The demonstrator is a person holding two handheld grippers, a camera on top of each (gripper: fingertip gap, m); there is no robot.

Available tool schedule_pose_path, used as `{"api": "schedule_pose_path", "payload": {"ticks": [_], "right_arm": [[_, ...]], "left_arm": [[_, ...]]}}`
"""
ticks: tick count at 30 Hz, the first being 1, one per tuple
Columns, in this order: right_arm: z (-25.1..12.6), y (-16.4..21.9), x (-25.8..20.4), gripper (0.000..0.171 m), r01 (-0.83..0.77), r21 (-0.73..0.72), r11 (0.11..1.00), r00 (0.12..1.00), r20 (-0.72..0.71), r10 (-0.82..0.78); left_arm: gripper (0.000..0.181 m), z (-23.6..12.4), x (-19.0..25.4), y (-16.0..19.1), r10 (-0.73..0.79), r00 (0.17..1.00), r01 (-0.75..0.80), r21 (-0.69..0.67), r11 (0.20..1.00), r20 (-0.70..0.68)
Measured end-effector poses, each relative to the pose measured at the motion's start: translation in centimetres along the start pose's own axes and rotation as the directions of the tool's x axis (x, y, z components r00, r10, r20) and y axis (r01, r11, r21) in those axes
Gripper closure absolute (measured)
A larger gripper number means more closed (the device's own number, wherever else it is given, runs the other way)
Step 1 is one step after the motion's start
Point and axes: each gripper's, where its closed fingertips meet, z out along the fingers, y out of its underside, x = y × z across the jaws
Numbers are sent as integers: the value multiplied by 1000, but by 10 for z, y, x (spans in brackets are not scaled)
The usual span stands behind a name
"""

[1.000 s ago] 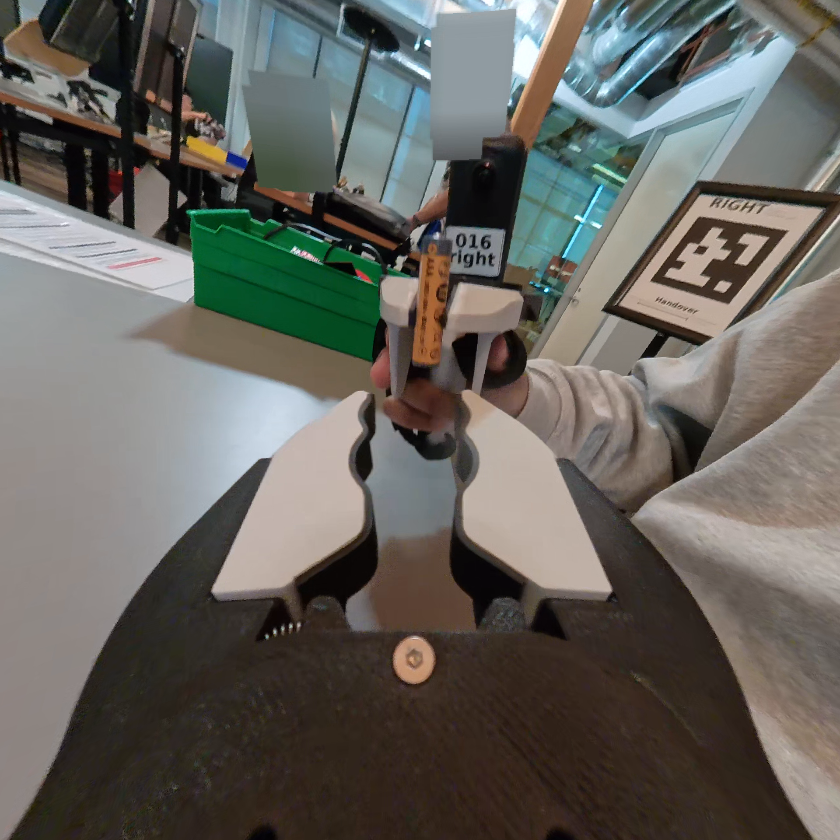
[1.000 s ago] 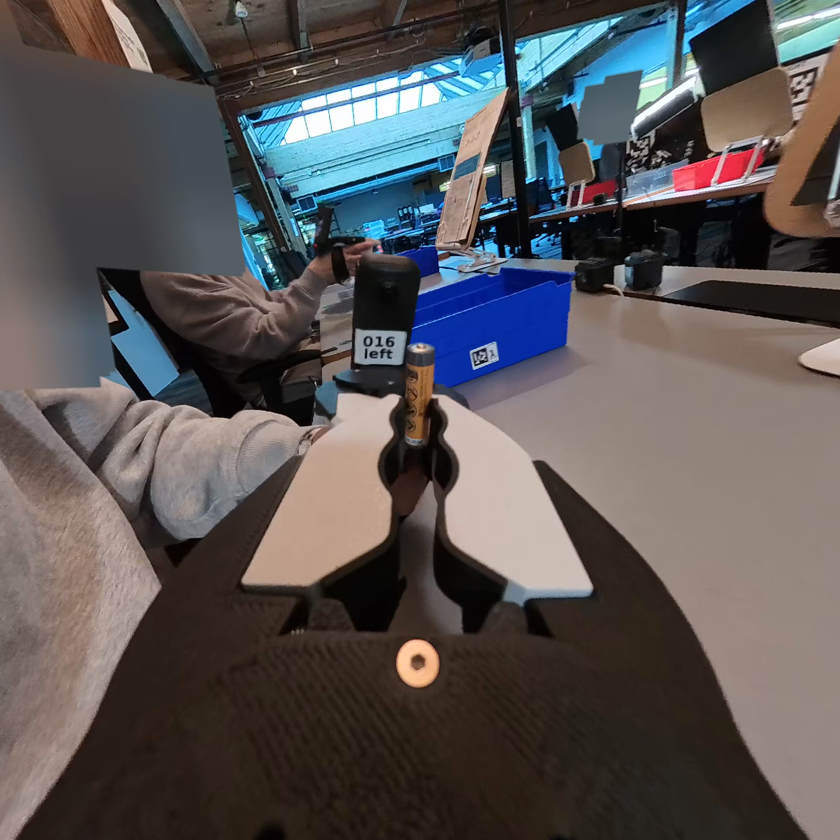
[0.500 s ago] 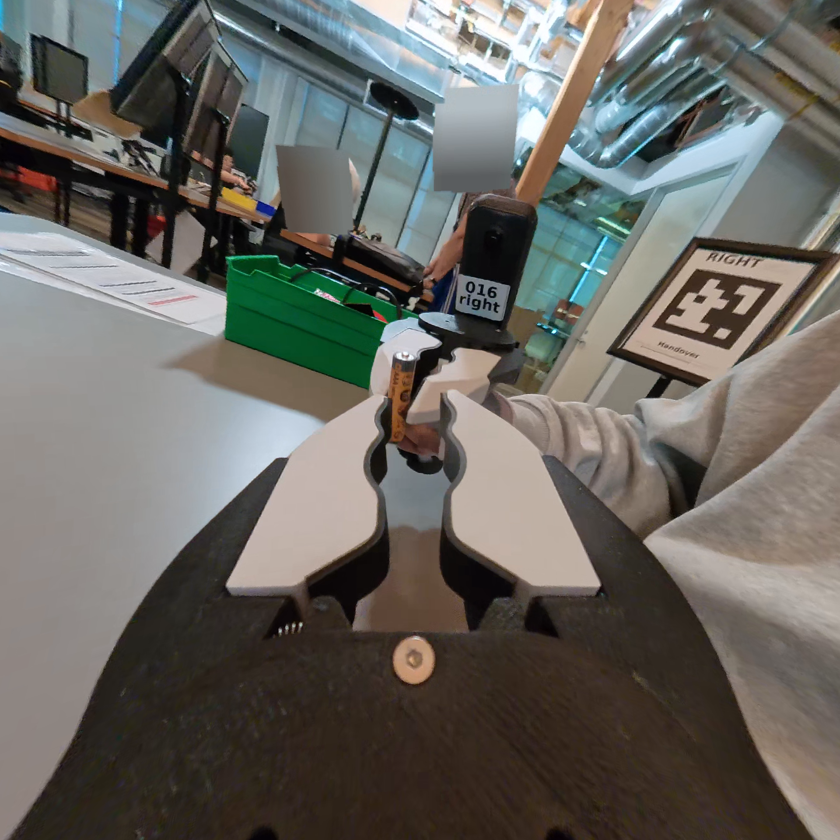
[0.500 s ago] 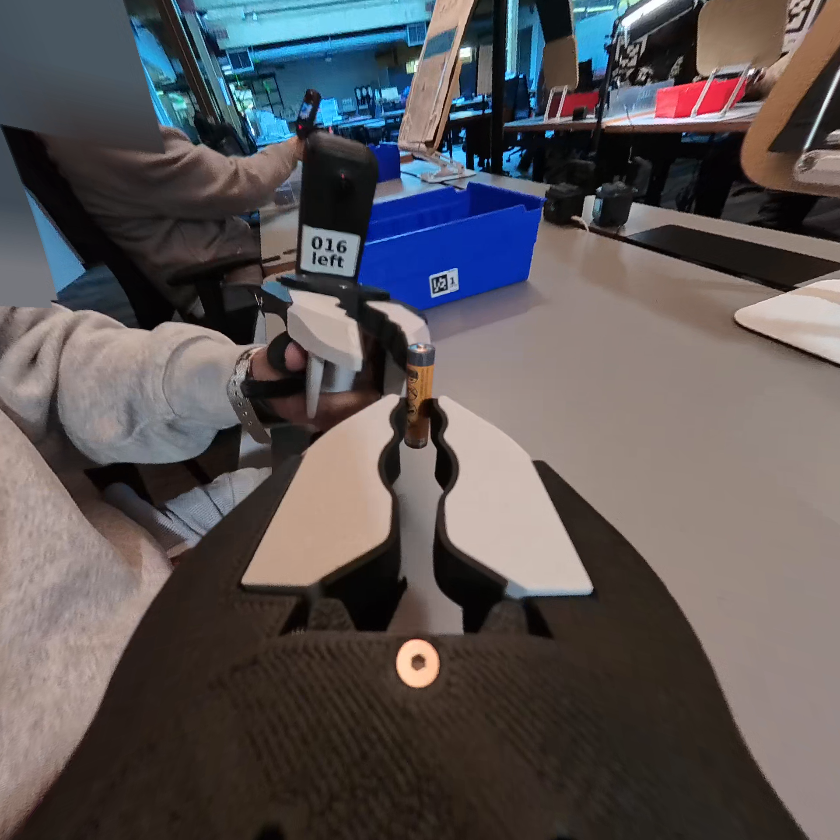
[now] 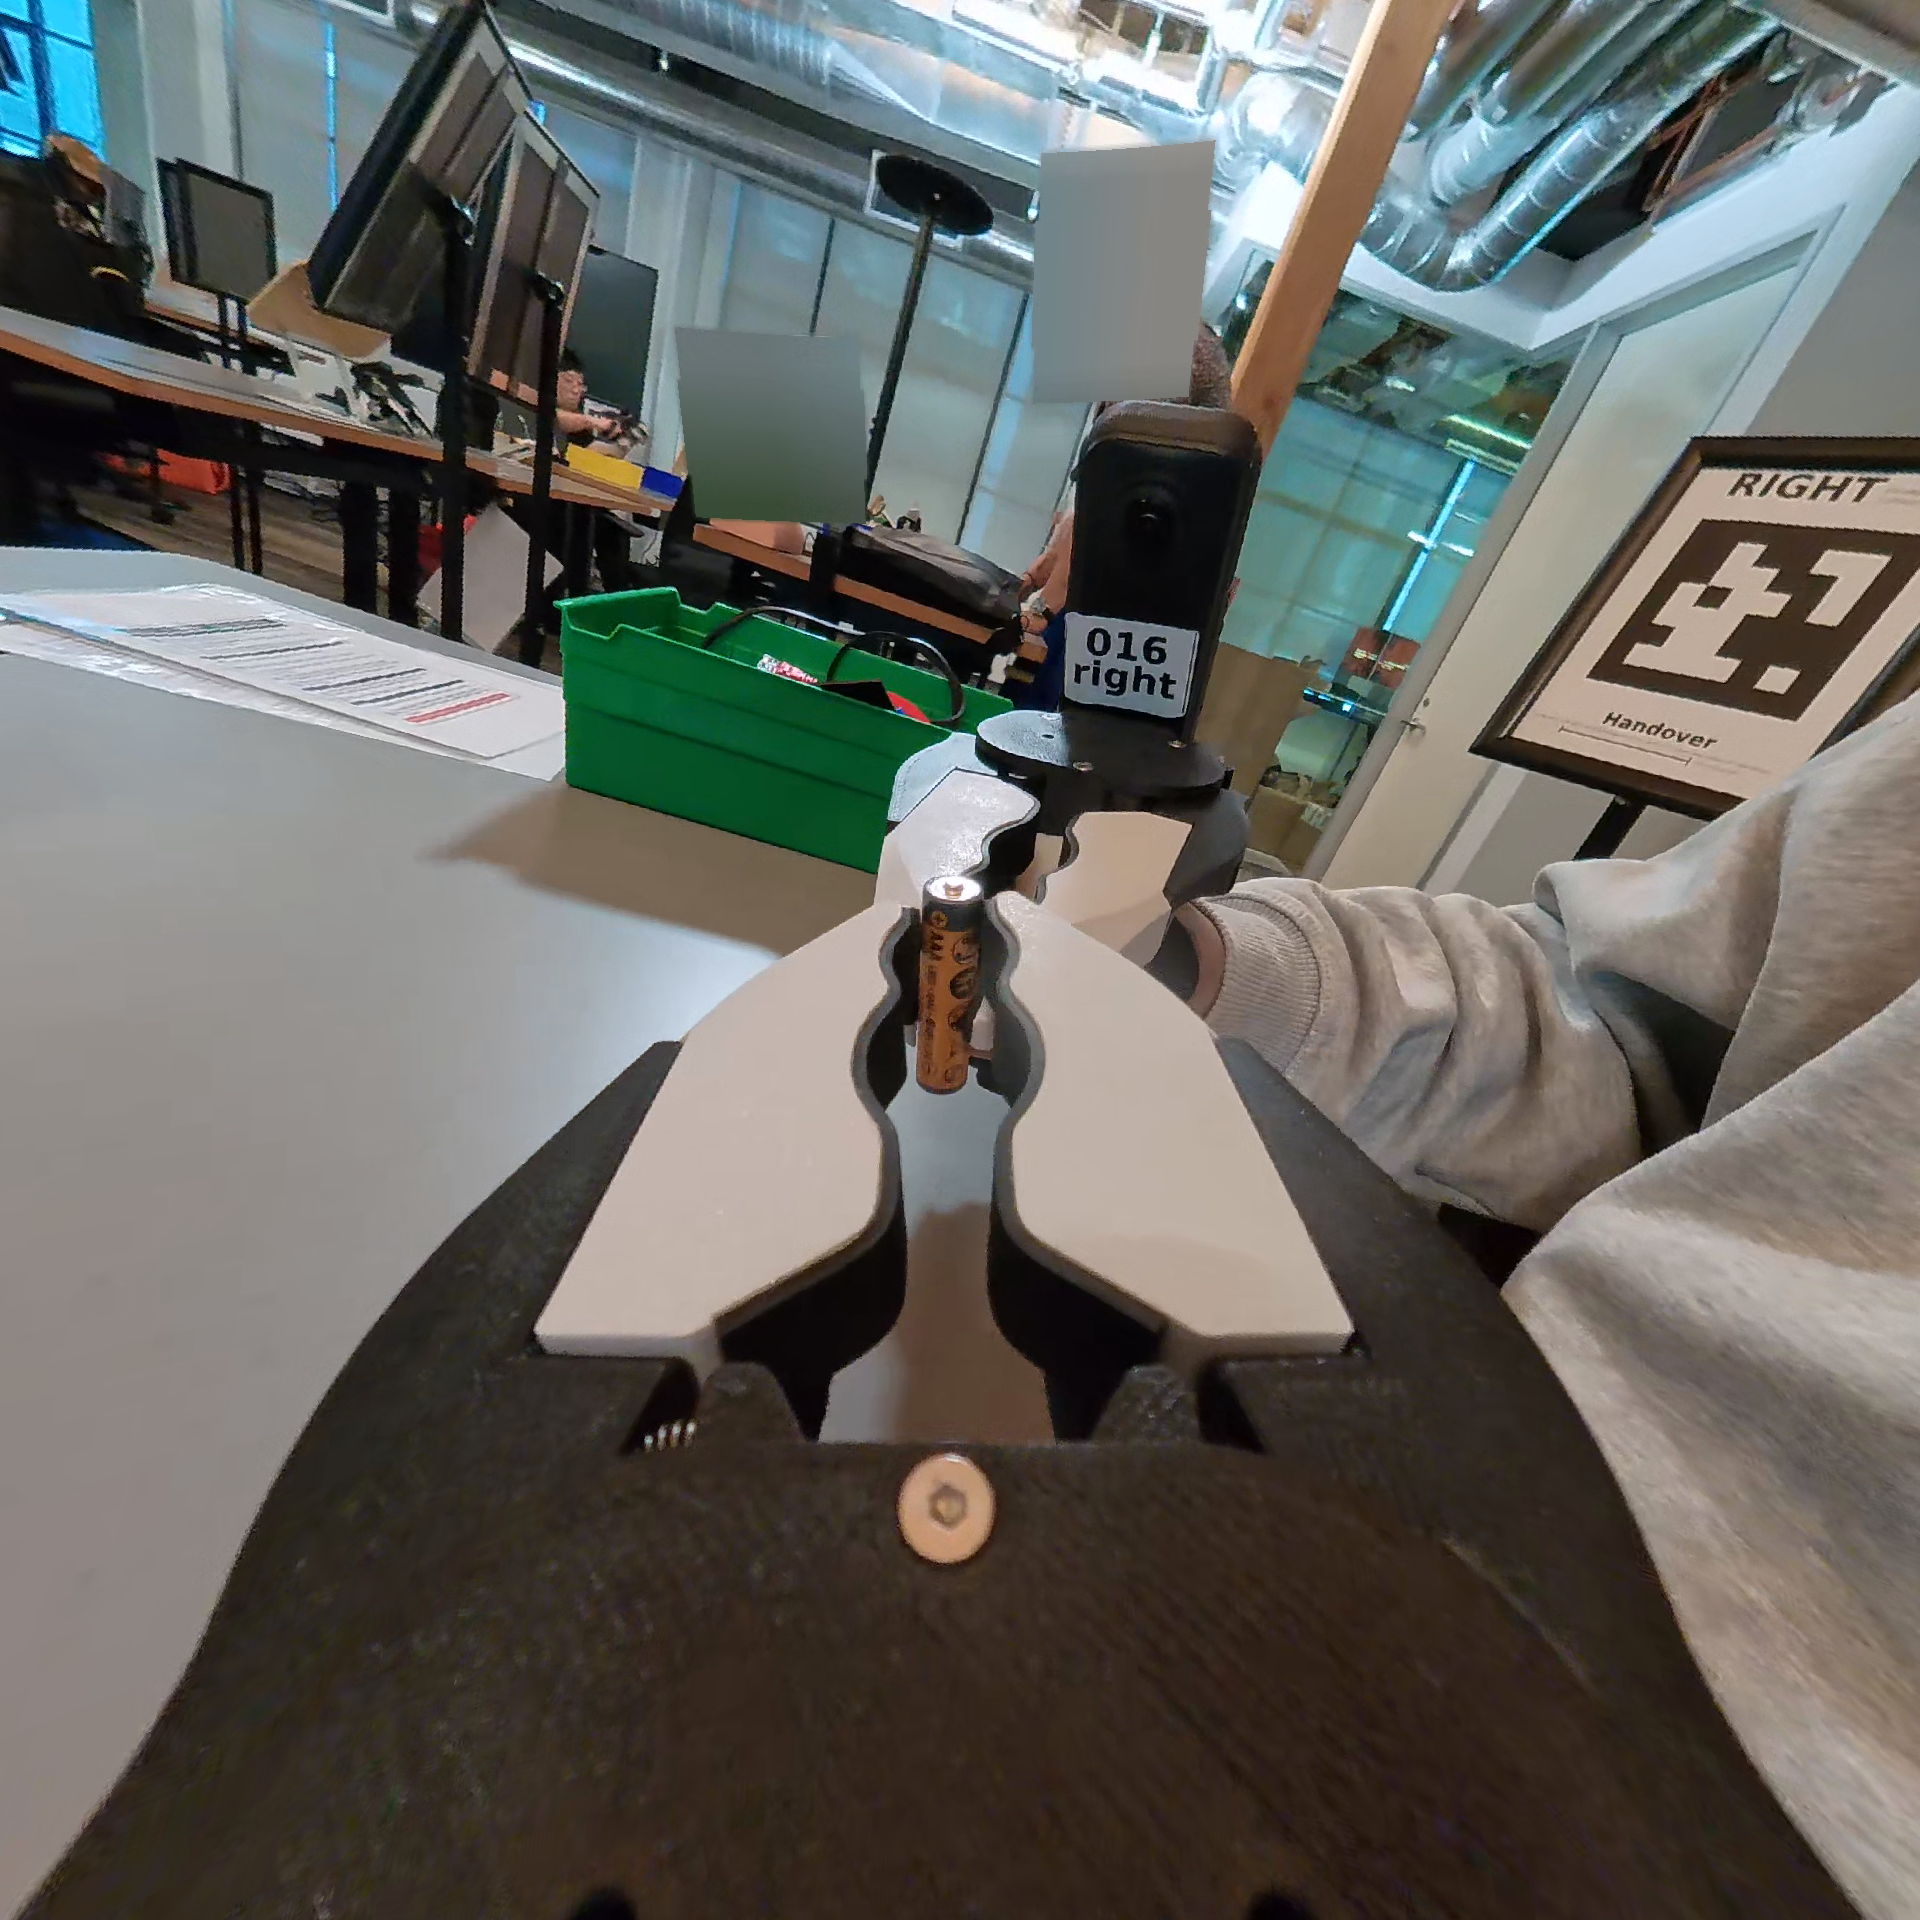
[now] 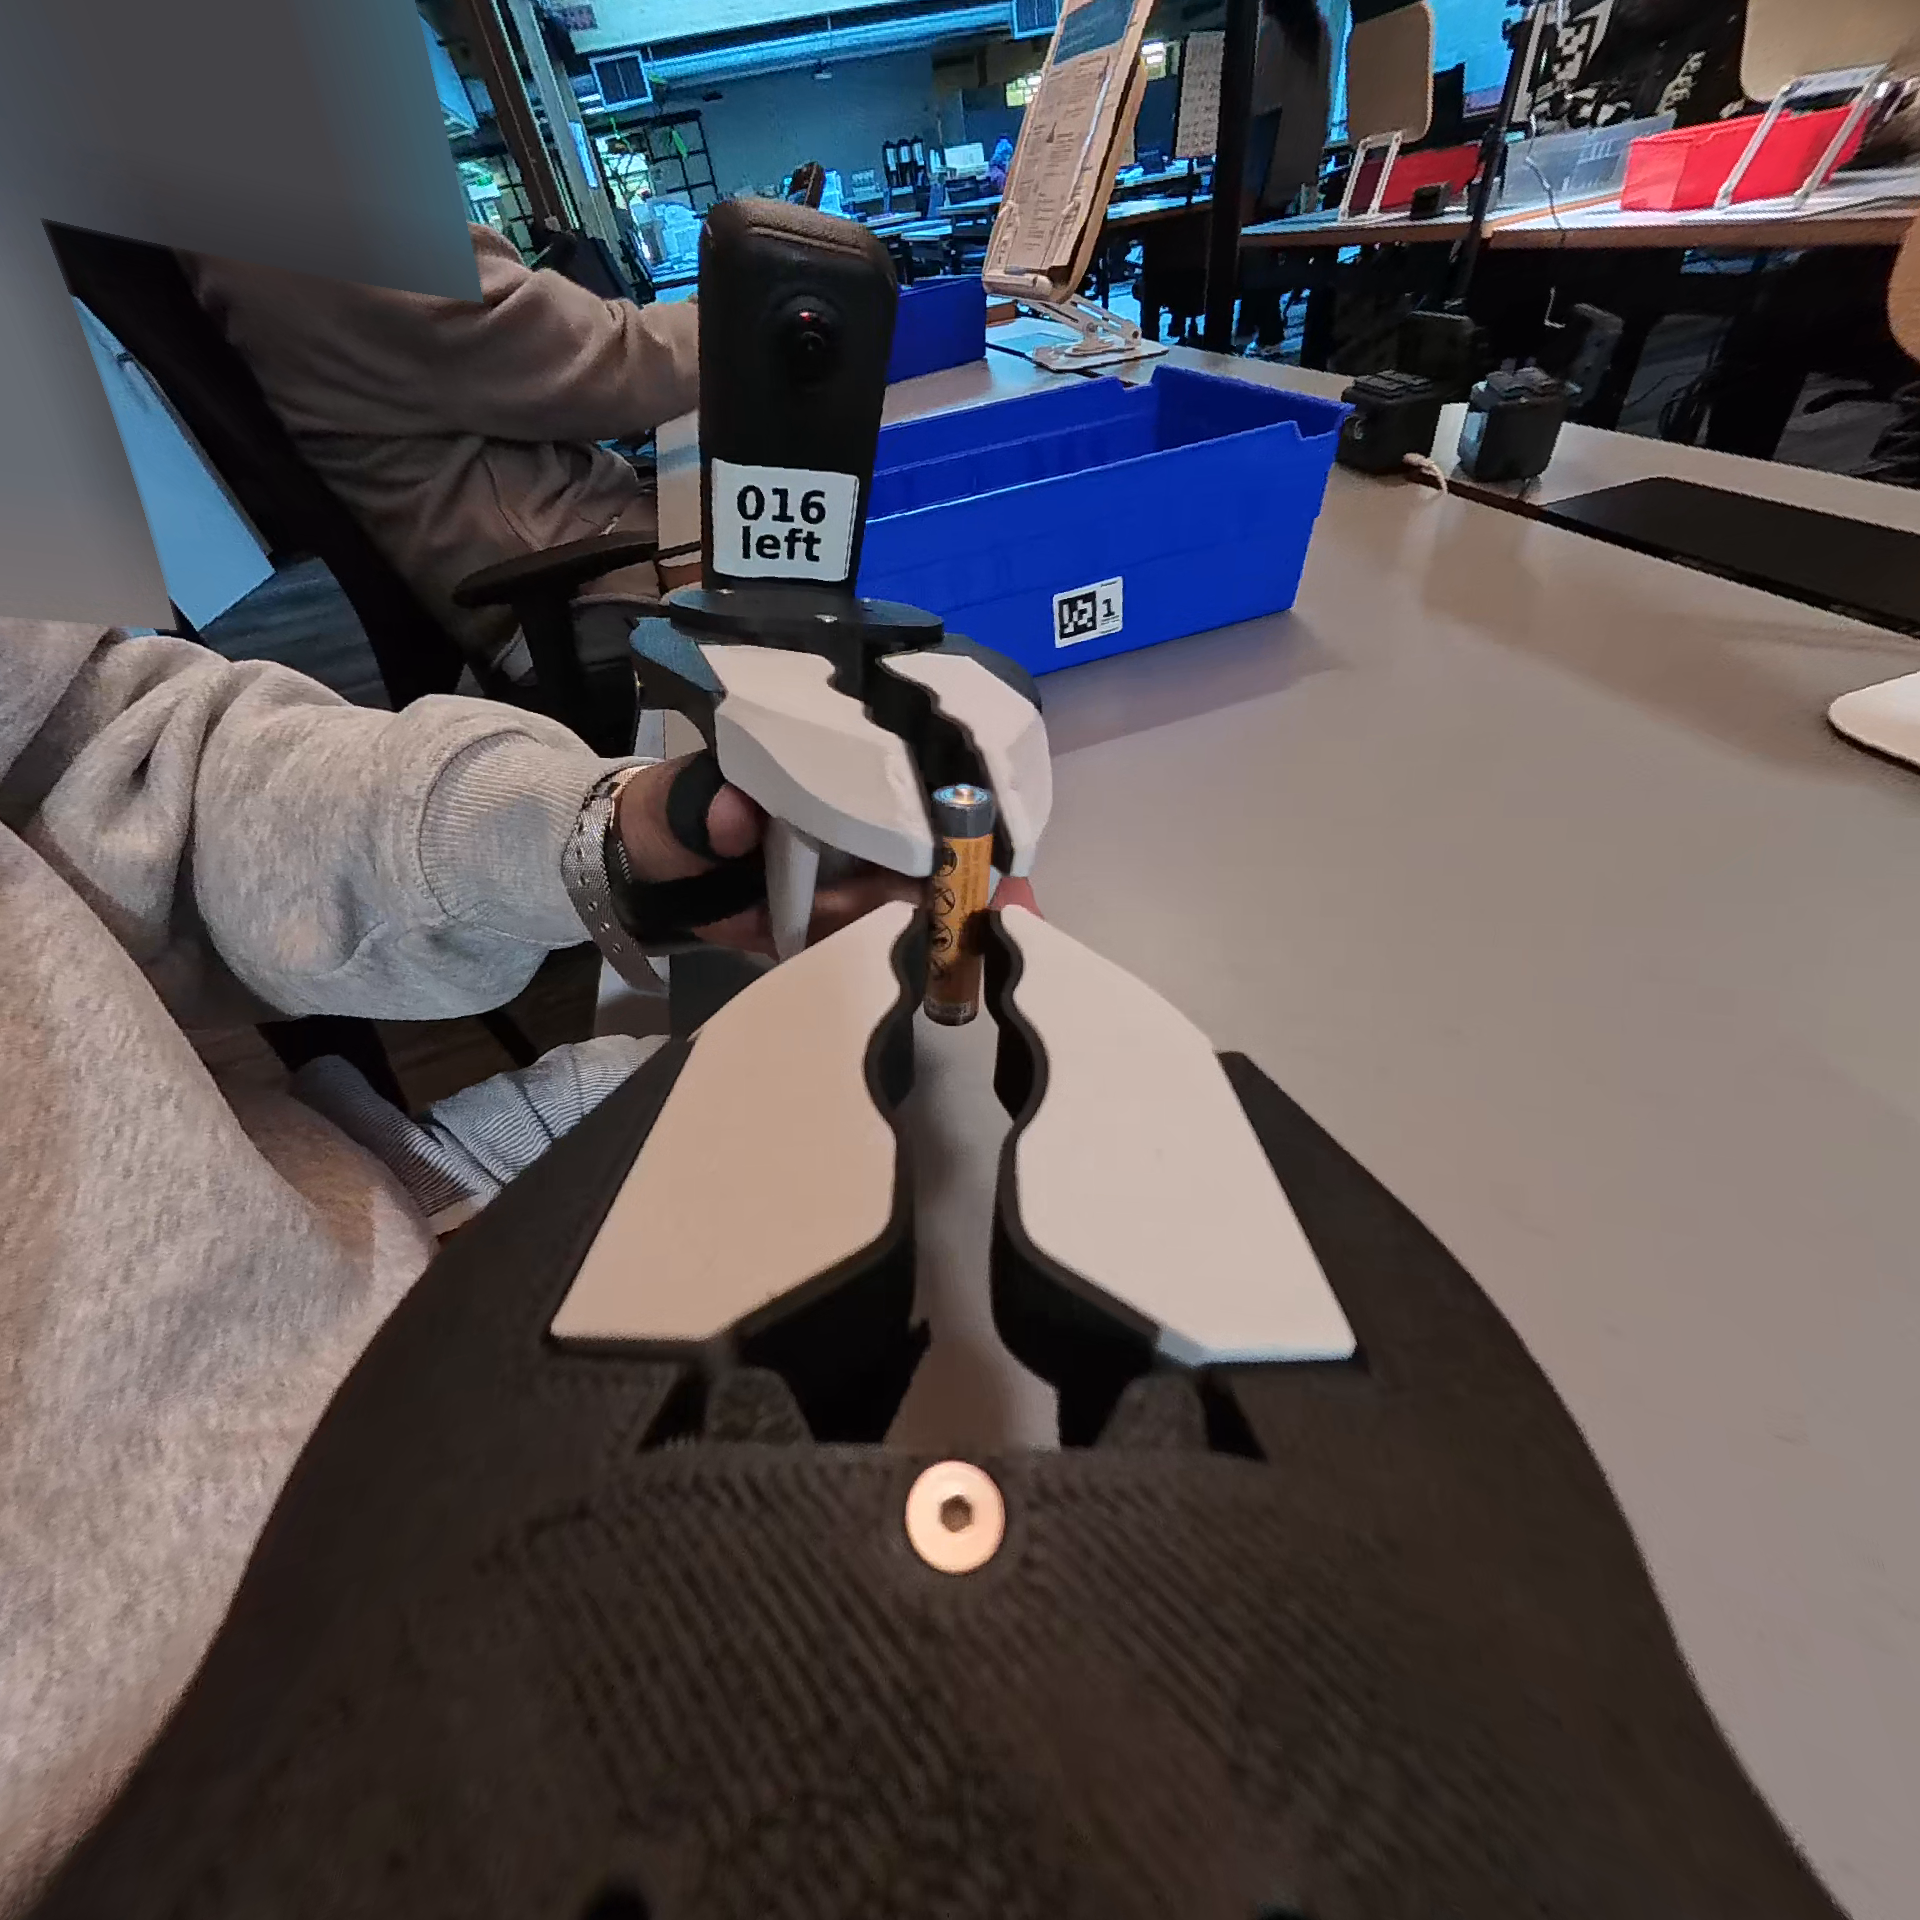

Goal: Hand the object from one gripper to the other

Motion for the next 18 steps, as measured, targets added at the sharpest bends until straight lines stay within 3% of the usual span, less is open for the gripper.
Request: {"api": "schedule_pose_path", "payload": {"ticks": [10,18], "right_arm": [[0,0,2,159,8,29,1000,1000,0,-8],[2,13,20,107,-6,67,998,1000,-24,8]], "left_arm": [[172,0,-1,0,34,999,-34,-12,999,17],[172,-10,-12,-8,24,998,-25,16,1000,55]]}}
